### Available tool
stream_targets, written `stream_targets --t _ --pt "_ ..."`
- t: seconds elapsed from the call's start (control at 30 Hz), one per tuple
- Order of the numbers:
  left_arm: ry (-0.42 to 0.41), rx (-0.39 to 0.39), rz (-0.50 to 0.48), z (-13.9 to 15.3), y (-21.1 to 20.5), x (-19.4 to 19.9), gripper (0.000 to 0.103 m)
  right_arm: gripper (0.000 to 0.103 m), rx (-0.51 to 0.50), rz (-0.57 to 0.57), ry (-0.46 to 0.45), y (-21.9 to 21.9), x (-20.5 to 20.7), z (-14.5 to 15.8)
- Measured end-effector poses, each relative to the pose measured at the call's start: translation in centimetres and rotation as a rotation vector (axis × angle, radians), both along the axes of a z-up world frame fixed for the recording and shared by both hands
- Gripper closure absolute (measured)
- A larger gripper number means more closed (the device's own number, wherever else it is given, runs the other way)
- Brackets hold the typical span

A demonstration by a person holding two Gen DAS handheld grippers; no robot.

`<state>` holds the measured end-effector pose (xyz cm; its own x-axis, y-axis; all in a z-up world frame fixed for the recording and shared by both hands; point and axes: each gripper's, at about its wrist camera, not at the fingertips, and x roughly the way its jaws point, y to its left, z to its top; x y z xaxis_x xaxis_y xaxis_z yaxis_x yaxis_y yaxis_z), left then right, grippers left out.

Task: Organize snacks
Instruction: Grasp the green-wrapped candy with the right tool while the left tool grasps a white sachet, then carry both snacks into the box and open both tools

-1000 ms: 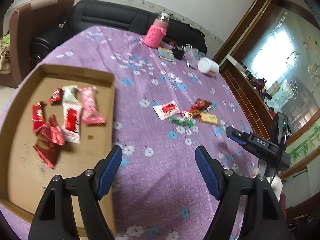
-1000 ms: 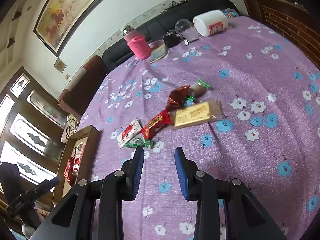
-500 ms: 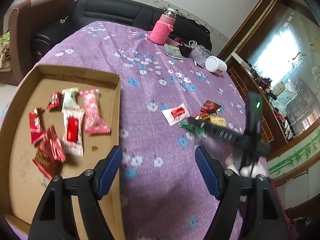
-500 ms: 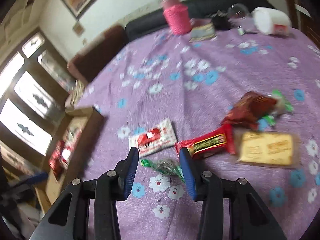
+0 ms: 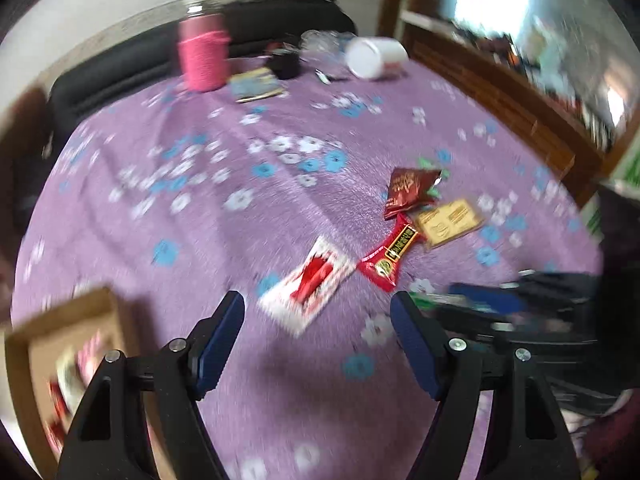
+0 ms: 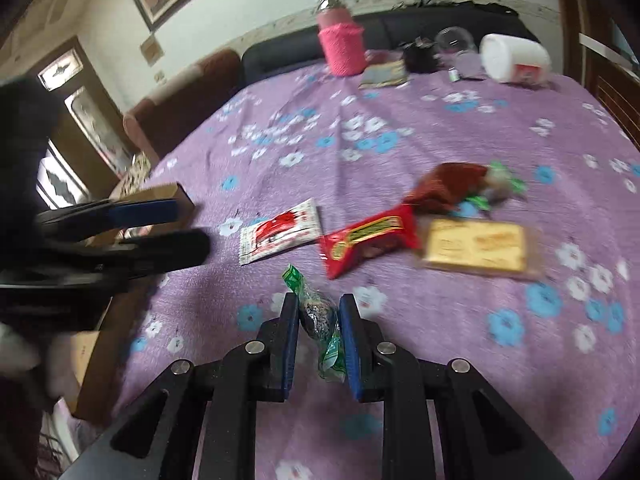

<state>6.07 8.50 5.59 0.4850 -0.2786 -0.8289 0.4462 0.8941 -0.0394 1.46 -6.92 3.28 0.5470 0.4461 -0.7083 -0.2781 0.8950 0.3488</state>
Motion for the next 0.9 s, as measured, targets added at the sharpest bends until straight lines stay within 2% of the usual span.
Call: stream_targets --t 0.23,0.3,0.4,0.5,0.63,0.9 --pt "0.020 0.193 -0.085 -4.3 -3.9 2.8 0.028 0.081 0.083 -0.037 0.032 -2.5 0.6 -0.8" --pt "0.008 0.183 -0.097 -4.3 -4.0 2.9 0.030 0.081 0.094 -0.033 0.035 -2.4 0.6 -0.8" --pt "0.051 0.125 -0.103 -4.0 -4.0 2.9 0.077 0.081 0.100 -0.031 0.040 -2.5 0.7 -0.9" --pt "0.023 0.174 -0.097 -3.9 -4.7 1.9 0.077 0.081 0.100 -0.041 0.045 -2.5 0.9 -1.0" --pt "0.019 0.125 -0.062 -3.1 -4.1 0.2 0.078 0.081 0.128 -0.047 0.047 -2.8 0.9 -1.1" --pt "-0.024 -0.079 0.069 1.4 0.4 -6.1 0.077 0.081 0.229 -0.030 0.062 -3.2 0.7 -1.4"
